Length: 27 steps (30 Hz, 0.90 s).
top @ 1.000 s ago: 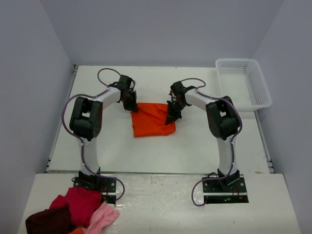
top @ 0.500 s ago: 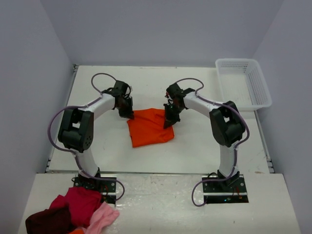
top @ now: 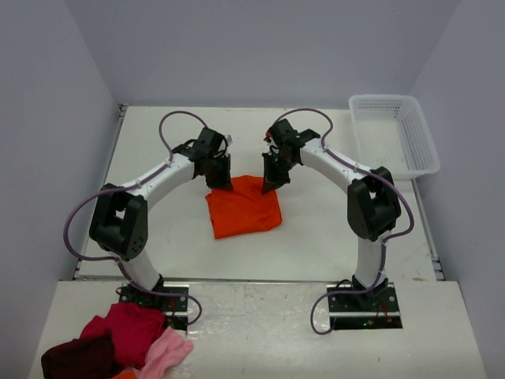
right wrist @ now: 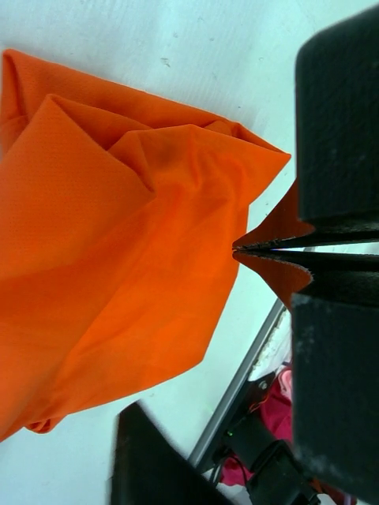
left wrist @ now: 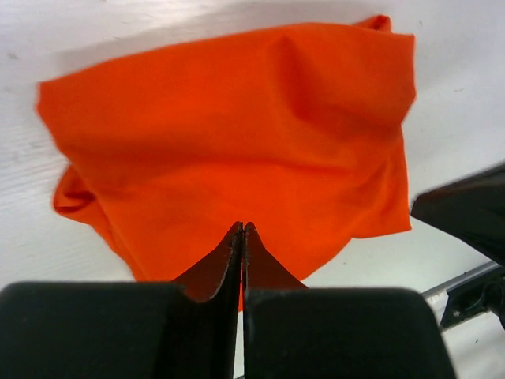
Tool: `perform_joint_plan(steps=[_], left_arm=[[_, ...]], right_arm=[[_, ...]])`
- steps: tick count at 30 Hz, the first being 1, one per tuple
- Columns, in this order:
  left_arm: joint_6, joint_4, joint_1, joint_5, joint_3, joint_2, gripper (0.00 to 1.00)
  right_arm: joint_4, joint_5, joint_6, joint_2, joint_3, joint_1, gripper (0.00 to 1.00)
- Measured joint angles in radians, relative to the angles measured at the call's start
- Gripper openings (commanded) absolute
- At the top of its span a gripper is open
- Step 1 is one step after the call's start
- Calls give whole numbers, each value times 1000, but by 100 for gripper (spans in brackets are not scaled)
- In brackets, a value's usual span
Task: Fold and stack the t-shirts
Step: Smooth out wrinkles on the folded tshirt
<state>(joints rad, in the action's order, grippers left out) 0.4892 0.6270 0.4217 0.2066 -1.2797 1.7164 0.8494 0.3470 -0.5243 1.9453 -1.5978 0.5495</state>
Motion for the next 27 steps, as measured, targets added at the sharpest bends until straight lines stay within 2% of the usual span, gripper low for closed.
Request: perform_joint_plan(steps=[8, 27], left_arm=[[61, -6, 123, 16, 40, -7, 0], [75, -10, 124, 10, 160, -9, 0]], right_arm=[[11, -17, 13, 128, -143, 0, 0], [26, -23, 13, 267, -242, -34, 0]])
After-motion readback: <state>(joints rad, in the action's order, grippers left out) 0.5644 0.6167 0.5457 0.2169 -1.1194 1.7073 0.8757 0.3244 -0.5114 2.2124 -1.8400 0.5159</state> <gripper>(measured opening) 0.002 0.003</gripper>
